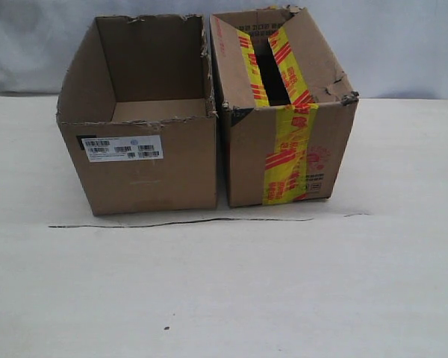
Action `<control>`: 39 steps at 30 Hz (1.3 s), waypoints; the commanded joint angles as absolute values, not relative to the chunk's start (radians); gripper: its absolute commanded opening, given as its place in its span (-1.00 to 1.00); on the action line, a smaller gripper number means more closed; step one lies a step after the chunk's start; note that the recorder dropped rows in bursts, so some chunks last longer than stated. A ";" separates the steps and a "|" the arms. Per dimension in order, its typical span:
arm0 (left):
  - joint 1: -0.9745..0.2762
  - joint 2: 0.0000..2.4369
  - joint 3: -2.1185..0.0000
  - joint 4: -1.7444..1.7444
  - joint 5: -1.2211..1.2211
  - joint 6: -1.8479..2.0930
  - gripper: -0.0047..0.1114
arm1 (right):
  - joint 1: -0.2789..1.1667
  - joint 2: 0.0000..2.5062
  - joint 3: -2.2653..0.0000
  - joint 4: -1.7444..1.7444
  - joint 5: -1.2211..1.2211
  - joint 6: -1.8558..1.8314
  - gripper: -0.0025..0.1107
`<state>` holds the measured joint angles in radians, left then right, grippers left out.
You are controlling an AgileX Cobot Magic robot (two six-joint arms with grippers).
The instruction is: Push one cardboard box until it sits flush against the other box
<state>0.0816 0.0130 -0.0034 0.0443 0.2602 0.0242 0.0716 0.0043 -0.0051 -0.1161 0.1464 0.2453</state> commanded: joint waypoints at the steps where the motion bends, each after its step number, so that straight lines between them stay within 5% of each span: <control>1: 0.083 0.005 0.000 0.044 0.256 0.024 -0.92 | 0.067 0.000 0.000 -0.111 0.173 0.247 -0.96; 39: 0.083 0.005 0.000 0.044 0.256 0.024 -0.92 | 0.067 0.000 0.000 0.065 0.182 0.022 -0.96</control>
